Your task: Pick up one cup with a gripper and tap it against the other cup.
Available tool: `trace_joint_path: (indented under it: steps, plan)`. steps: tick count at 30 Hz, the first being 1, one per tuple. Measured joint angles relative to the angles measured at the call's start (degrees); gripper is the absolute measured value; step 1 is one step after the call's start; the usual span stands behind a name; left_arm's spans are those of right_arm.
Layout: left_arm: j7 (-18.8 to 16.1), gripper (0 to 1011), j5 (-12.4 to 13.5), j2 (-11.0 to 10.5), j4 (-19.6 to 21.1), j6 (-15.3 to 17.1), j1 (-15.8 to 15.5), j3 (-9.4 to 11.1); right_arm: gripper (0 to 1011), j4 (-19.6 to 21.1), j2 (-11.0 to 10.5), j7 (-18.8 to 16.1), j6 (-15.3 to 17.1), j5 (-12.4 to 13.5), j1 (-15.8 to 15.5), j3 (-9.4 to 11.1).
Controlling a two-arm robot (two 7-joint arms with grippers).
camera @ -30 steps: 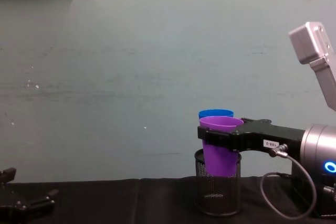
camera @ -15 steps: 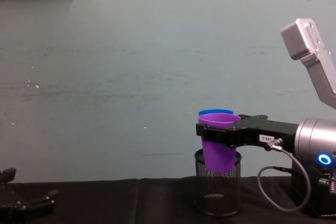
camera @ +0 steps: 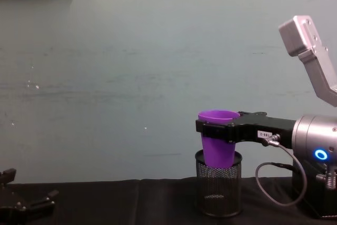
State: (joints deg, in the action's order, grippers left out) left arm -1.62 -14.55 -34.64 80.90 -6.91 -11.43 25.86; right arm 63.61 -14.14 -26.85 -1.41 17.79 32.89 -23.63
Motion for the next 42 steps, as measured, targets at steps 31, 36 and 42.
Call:
trace_joint_path:
  steps: [31,36,42]
  plan:
    - [0.00,1000,0.00,0.00,0.00,0.00,0.00,0.00,733,-7.24,2.30,-1.98,-1.09,0.03,4.94,0.01]
    - [0.00,1000,0.00,0.00,0.00,0.00,0.00,0.00,732,-7.66,2.41,-2.44,-1.26,0.10,5.31,-0.11]
    - [0.00,1000,0.00,0.00,0.00,0.00,0.00,0.00,732,-7.98,2.47,-2.84,-1.50,0.17,5.55,-0.18]
